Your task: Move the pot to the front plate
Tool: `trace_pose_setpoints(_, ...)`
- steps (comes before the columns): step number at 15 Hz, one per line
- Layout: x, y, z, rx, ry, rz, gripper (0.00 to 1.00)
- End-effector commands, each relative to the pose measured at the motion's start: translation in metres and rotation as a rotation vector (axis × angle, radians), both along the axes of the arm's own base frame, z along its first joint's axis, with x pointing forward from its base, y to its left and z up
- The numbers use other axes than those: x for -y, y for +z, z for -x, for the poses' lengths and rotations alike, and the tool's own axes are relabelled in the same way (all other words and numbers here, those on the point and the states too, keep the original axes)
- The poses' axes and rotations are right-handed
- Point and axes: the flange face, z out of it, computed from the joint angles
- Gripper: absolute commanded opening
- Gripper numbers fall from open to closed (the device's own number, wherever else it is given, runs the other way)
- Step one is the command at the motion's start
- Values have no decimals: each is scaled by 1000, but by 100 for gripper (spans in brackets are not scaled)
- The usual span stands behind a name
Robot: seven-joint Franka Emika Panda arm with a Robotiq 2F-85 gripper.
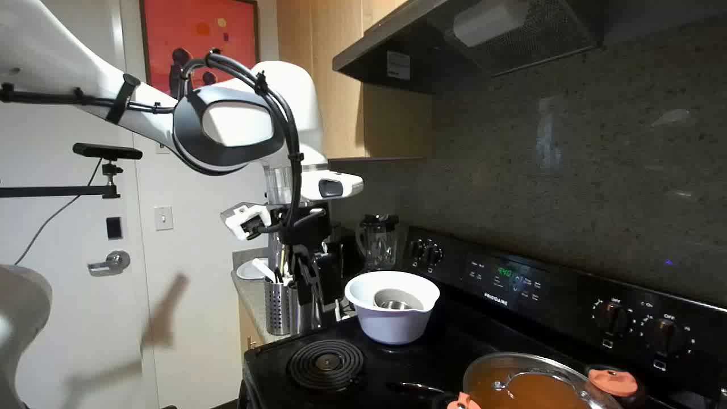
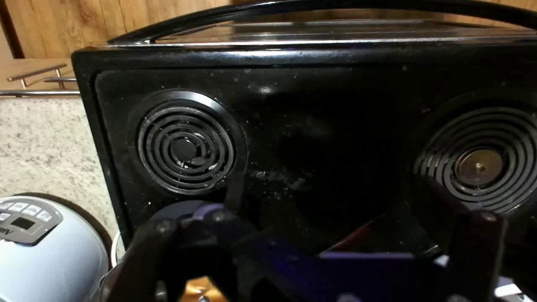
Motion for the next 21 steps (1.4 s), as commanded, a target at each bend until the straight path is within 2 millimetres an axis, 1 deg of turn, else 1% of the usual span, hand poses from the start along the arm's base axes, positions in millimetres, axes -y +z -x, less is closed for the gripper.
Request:
trace_pose_setpoints(1,0,1,0,-1,0,0,100)
trace_pose_setpoints(6,0,1,0,-1,0,0,100)
trace_pose_setpoints(7,0,-1,-6,0,-11,4,100)
trace_pose_setpoints(9,3,-7,-28,13,-84,13,100)
trace_pose_setpoints(12,15,-23,-75,62,-229,4,100)
trace_pose_setpoints(14,25,-28,-106,95,-330,2,100)
trace_pose_setpoints(16,42,-36,-140,110,-449,-1,100)
trace_pose_setpoints(18,64,-40,-174,122,-562,12,100)
trace_pose_setpoints(21,92,-43,-212,134,-702,37,100)
